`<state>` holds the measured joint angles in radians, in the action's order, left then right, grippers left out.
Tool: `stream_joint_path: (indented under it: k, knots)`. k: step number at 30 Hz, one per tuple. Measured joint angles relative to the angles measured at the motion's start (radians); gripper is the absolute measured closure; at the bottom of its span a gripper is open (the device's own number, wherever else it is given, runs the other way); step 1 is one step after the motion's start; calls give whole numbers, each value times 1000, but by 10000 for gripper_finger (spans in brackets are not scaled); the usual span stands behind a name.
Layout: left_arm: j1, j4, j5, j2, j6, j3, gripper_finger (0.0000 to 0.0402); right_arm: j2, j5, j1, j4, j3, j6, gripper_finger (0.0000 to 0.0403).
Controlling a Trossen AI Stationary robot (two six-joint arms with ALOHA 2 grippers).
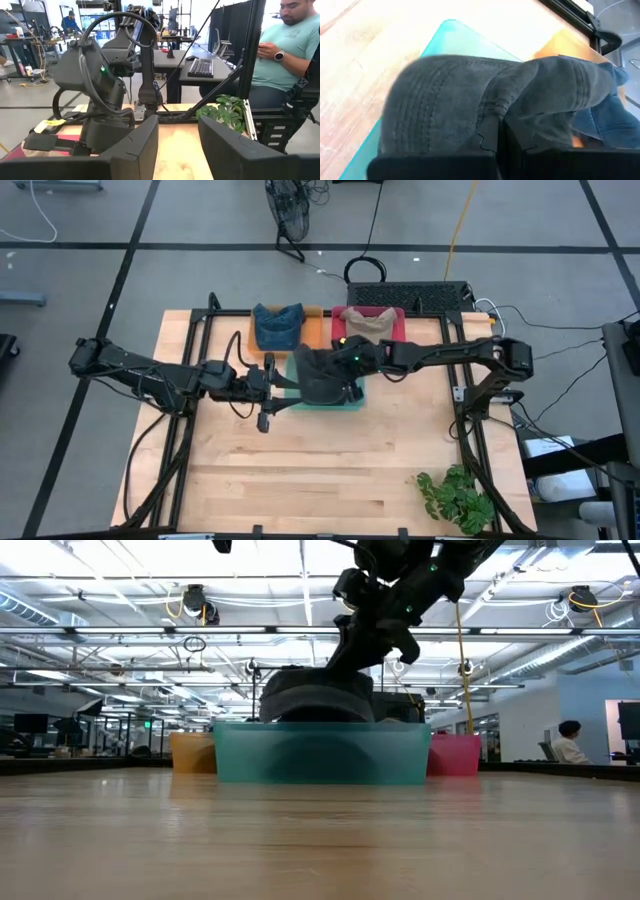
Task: Pick & Place hat
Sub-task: Put the black cap into the blue bin
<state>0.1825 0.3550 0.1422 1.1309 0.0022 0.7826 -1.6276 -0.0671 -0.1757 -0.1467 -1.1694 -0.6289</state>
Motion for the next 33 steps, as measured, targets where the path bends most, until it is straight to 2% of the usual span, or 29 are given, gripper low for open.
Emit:
stream_joint_path:
  k: [5,9,13,19,22,25,29,33]
  knots:
    - [0,16,40,0,43,0,252,-27,82,0,-18,4,-12,403]
    - [-7,17,90,0,116,0,252,-22,65,-13,33,77,15,402]
    - [-37,17,96,0,150,0,252,-14,67,-14,125,188,23,389]
    - [-134,11,94,0,126,0,252,-12,69,-12,369,319,2,341]
    - [-205,-29,78,17,93,1,252,-13,68,-12,533,371,-5,314]
    - [-274,-94,75,42,59,0,252,12,67,-10,622,394,-37,288]
    - [-339,-98,65,94,12,1,252,87,74,0,673,400,-31,258]
    - [-374,-62,33,171,2,1,252,163,146,3,650,401,73,237]
